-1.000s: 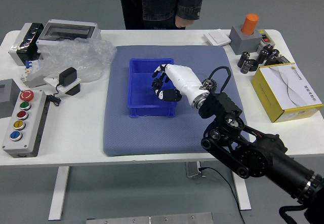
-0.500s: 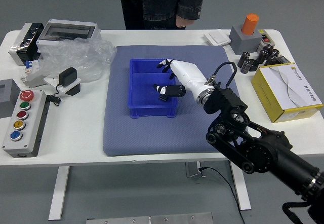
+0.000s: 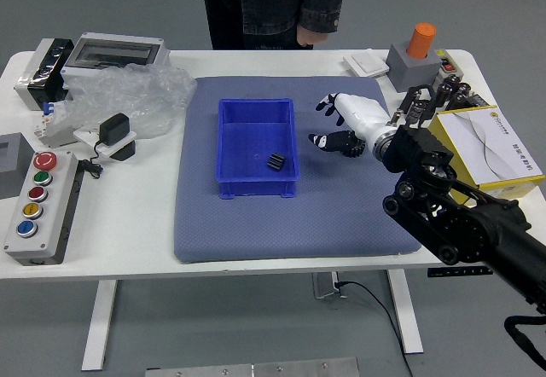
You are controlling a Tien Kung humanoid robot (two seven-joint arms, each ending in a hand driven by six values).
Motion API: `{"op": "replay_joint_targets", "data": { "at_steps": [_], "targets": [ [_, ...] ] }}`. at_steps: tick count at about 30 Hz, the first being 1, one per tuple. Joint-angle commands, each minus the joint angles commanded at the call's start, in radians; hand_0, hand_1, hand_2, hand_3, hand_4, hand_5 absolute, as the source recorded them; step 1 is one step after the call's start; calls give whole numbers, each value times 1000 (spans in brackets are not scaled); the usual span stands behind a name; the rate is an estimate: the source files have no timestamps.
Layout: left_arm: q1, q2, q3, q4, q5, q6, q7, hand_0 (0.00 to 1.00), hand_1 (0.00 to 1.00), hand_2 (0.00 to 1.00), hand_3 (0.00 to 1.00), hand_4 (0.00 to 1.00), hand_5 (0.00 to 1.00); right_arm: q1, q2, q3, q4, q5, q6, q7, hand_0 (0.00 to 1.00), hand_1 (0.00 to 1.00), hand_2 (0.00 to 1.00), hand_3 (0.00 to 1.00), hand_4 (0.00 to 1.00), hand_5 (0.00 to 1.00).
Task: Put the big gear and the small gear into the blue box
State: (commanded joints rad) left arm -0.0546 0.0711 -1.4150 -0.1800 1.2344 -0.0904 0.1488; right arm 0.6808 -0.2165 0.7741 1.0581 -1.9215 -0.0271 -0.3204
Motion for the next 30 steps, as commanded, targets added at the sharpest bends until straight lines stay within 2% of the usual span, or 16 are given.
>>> {"op": "replay_joint_targets", "data": {
  "at_steps": [3, 4, 16, 30],
  "targets": [
    [0, 1, 1, 0, -2, 1, 0, 730, 681, 703, 703, 440, 22, 14, -4, -9, -36, 6, 20, -6, 657, 631, 773, 773, 764, 368],
    [0, 1, 2, 0, -3, 1, 0, 730, 680, 703, 704, 439, 23, 19, -4, -12, -48, 8, 25, -7, 737, 669, 794, 788, 774, 369],
    [-1, 1, 2, 0, -2, 0, 0, 730, 680, 706, 704, 437, 23, 54, 5, -41, -140, 13, 50, -15, 743, 675, 799, 789, 779, 371],
    [-2, 2, 2, 0, 1, 0, 0, 730, 681, 708, 706, 437, 24, 95, 42, -66, -260, 13, 59, -11, 737, 663, 787, 796, 784, 375]
  ]
}}
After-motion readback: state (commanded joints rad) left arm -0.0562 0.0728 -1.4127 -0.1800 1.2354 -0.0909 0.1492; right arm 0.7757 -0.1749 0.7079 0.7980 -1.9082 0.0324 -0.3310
